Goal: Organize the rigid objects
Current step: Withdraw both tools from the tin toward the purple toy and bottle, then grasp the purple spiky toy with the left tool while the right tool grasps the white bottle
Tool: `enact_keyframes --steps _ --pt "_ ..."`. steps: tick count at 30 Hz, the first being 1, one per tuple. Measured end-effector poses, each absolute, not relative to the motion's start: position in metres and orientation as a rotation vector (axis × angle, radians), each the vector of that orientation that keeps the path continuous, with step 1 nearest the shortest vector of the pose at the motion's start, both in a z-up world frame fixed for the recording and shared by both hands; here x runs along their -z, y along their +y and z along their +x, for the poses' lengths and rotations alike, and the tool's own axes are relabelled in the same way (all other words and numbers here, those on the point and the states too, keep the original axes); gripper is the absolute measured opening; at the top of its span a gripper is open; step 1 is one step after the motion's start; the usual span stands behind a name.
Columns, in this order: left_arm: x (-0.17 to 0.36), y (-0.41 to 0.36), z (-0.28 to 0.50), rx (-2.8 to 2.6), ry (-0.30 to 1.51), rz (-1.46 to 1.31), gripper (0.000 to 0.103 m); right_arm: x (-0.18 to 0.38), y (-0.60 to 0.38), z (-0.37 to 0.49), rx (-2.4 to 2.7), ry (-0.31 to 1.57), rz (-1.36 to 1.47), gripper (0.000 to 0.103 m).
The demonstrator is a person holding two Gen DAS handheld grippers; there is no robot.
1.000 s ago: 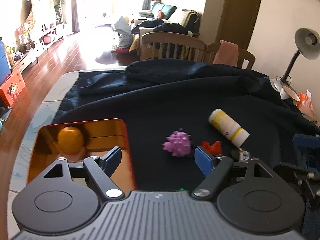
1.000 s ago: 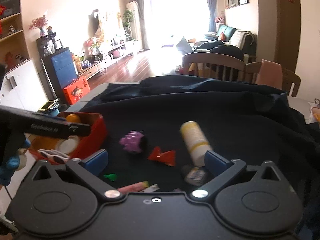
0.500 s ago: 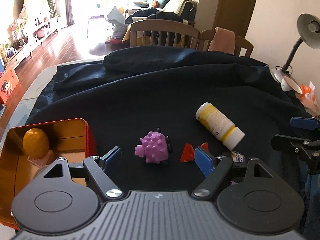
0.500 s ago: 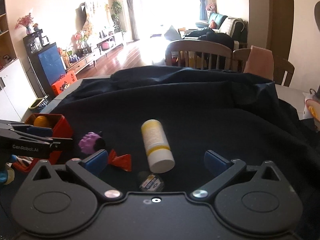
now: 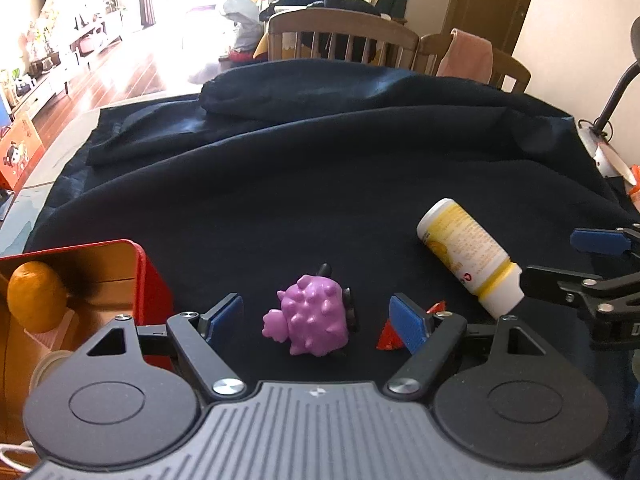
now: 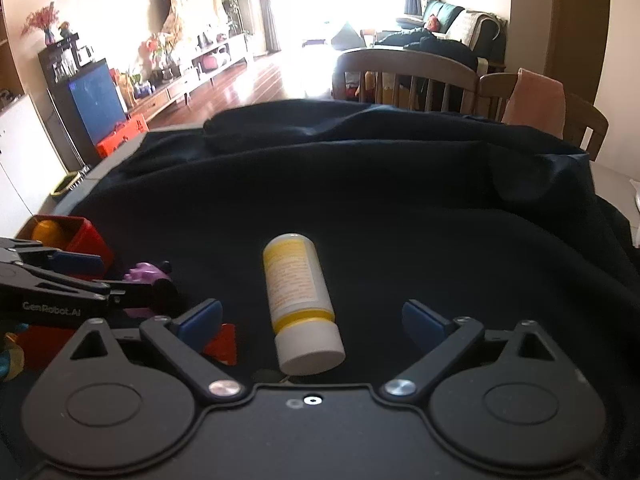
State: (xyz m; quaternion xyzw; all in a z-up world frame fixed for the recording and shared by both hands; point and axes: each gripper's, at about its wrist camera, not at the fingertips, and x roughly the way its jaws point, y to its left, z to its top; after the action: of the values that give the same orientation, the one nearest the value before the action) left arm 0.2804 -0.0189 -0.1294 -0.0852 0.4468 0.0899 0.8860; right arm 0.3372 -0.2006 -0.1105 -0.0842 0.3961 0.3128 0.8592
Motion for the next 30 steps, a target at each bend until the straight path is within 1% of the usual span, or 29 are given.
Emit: enact_keyframes --steps 12,15,16,17,18,19,20,21,23,24,26,27,30 --pt "0.152 -0.010 0.301 -0.193 0.982 -0.202 0.080 0.139 -0.177 0.360 -0.652 0.901 -0.210 0.084" --pt "0.156 -0.010 0.302 -0.192 0.990 -0.209 0.080 0.146 -0.173 0.362 -0.652 0.914 -0.218 0.078" --pt "0.157 -0.010 0.302 -0.191 0.988 -0.209 0.080 0.147 -0.172 0.362 -0.653 0.916 -0.219 0.078" --pt "0.158 -0.011 0.302 -0.191 0.989 -0.205 0.078 0.148 -0.172 0.362 -0.653 0.916 -0.218 0.078" --pt "0.159 -0.011 0.303 -0.190 0.992 -0.202 0.073 0.148 -0.170 0.363 -0.652 0.918 -0.218 0.075" --pt "0.160 -0.011 0.303 -0.185 0.997 -0.203 0.070 0.149 -0.170 0.363 -0.654 0.921 -0.219 0.071" --pt "0.161 -0.010 0.304 -0.182 1.001 -0.206 0.066 0.150 -0.169 0.363 -0.657 0.922 -0.221 0.071" --pt "0.161 -0.009 0.304 -0.179 1.003 -0.211 0.065 0.150 -0.168 0.364 -0.659 0.922 -0.222 0.069" --pt "0.162 -0.009 0.304 -0.174 0.999 -0.215 0.062 0.151 -0.167 0.364 -0.663 0.920 -0.222 0.067" --pt "0.161 -0.010 0.303 -0.171 0.997 -0.215 0.061 0.151 -0.166 0.363 -0.663 0.921 -0.223 0.064" --pt "0.161 -0.011 0.302 -0.171 0.996 -0.209 0.061 0.151 -0.165 0.363 -0.666 0.922 -0.228 0.055" --pt "0.161 -0.011 0.302 -0.170 0.996 -0.207 0.061 0.151 -0.164 0.362 -0.667 0.920 -0.230 0.048" --pt "0.161 -0.011 0.302 -0.167 0.998 -0.202 0.060 0.149 -0.164 0.362 -0.664 0.915 -0.233 0.047"
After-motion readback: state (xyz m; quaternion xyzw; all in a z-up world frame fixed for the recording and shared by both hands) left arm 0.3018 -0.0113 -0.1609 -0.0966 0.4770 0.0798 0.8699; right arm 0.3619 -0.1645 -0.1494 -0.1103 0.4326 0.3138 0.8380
